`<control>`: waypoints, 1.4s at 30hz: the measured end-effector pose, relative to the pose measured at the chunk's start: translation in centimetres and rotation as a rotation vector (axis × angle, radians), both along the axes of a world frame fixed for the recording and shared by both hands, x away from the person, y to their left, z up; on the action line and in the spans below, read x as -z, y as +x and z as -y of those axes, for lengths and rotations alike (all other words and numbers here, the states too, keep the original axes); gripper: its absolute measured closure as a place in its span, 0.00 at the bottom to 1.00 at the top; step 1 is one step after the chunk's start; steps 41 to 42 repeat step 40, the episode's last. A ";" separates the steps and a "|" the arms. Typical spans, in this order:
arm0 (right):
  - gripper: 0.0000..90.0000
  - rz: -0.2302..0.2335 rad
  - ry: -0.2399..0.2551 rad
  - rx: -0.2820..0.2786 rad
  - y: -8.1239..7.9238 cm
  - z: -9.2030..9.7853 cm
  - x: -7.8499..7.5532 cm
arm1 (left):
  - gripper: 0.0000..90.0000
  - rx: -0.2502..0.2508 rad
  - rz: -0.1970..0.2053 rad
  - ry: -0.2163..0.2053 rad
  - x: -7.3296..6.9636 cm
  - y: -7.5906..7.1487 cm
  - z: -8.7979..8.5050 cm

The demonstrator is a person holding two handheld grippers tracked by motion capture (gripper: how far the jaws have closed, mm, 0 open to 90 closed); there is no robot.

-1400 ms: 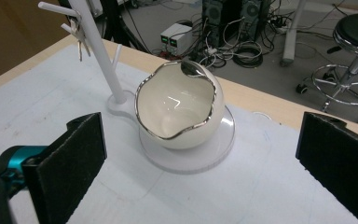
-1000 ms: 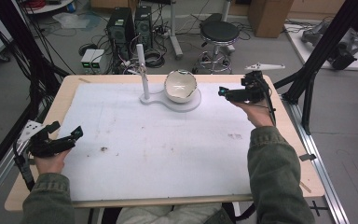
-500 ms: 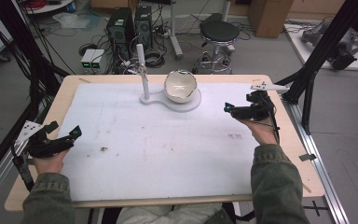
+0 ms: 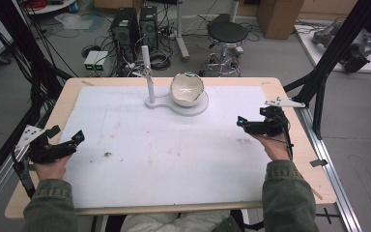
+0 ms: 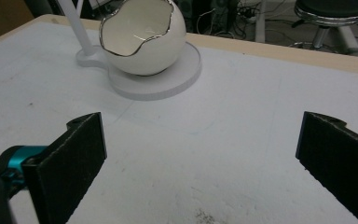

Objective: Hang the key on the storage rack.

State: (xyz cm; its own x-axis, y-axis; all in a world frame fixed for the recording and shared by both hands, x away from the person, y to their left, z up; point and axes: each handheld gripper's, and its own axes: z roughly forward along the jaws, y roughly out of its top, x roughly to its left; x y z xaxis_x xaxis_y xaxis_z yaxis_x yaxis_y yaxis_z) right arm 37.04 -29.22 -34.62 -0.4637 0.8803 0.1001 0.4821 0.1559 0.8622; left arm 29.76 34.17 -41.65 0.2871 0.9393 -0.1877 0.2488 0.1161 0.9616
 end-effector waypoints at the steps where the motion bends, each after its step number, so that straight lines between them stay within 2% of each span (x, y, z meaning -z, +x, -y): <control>1: 0.01 0.006 -0.001 0.005 -0.2 0.1 0.2 | 0.03 -0.001 0.000 0.001 0.0 0.0 0.0; 5: 0.01 -0.005 0.040 0.016 -0.7 0.6 0.9 | 0.03 -0.008 0.004 -0.004 0.0 0.0 -0.1; 17: 0.01 0.016 0.009 0.062 -1.8 1.4 2.6 | 0.03 -0.014 0.010 -0.010 -0.1 -0.1 -0.2; 20: 0.01 0.041 0.027 0.066 -2.2 1.5 3.0 | 0.03 -0.011 0.013 -0.015 -0.1 -0.1 -0.3; 29: 0.01 0.070 0.015 0.066 -3.1 1.3 4.4 | 0.03 -0.015 0.010 -0.018 0.0 -0.1 -0.3; 35: 0.01 0.118 -0.005 0.100 -4.1 1.2 5.5 | 0.03 -0.014 0.010 -0.018 0.0 0.1 -0.3; 42: 0.01 0.110 -0.009 0.096 -4.3 1.3 6.0 | 0.03 -0.012 0.007 -0.011 0.0 0.4 -0.1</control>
